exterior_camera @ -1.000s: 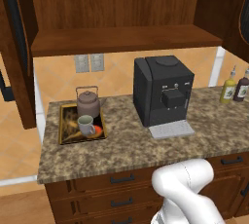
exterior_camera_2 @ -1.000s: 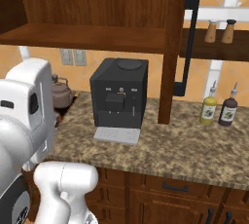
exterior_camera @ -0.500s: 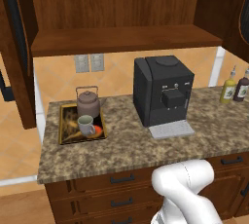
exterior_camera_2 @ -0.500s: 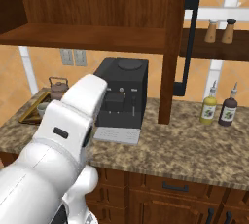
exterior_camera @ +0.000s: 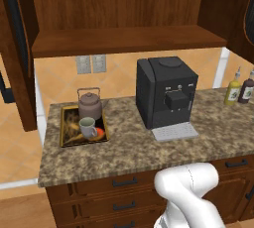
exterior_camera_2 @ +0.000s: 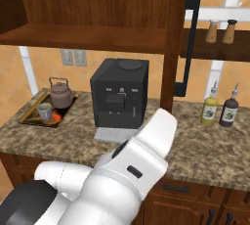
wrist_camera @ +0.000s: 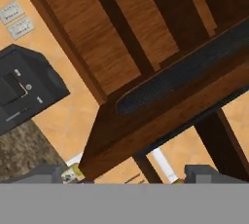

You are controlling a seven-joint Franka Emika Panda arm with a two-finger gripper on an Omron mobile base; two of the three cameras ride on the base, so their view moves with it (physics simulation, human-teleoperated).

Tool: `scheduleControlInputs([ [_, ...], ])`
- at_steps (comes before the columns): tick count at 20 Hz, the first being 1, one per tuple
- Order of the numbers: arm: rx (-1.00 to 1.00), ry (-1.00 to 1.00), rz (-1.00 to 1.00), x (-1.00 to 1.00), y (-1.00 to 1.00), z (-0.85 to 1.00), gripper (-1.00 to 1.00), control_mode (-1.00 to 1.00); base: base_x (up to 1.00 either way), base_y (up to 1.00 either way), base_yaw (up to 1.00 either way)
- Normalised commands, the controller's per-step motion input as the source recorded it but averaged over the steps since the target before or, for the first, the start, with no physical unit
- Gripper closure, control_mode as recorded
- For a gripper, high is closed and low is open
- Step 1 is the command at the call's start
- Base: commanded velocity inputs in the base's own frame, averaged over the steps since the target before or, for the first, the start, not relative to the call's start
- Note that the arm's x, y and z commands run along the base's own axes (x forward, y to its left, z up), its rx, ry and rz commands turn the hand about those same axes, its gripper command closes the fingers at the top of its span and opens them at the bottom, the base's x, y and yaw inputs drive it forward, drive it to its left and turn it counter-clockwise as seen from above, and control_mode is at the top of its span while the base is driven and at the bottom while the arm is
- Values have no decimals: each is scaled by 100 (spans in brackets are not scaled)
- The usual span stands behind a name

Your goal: Pick the kettle from the counter and place it on the tray. Then pick the mug from the cabinet and place it on the tray. Then close the cabinet doors.

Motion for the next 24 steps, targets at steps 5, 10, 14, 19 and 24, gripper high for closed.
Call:
scheduleControlInputs([
  [5, 5, 0, 1, 27, -60, -38, -100, -100, 0, 0, 0],
  [10, 0, 0, 9, 54, -34, -21, -100, -100, 0, 0, 0],
  [14, 0, 0, 16, 56, -28, 0, -100, -100, 0, 0, 0],
  [19, 0, 0, 20, 50, -24, 0, -100, -100, 0, 0, 0],
  [24, -2, 0, 19, 28, -15, 0, -100, -100, 0, 0, 0],
])
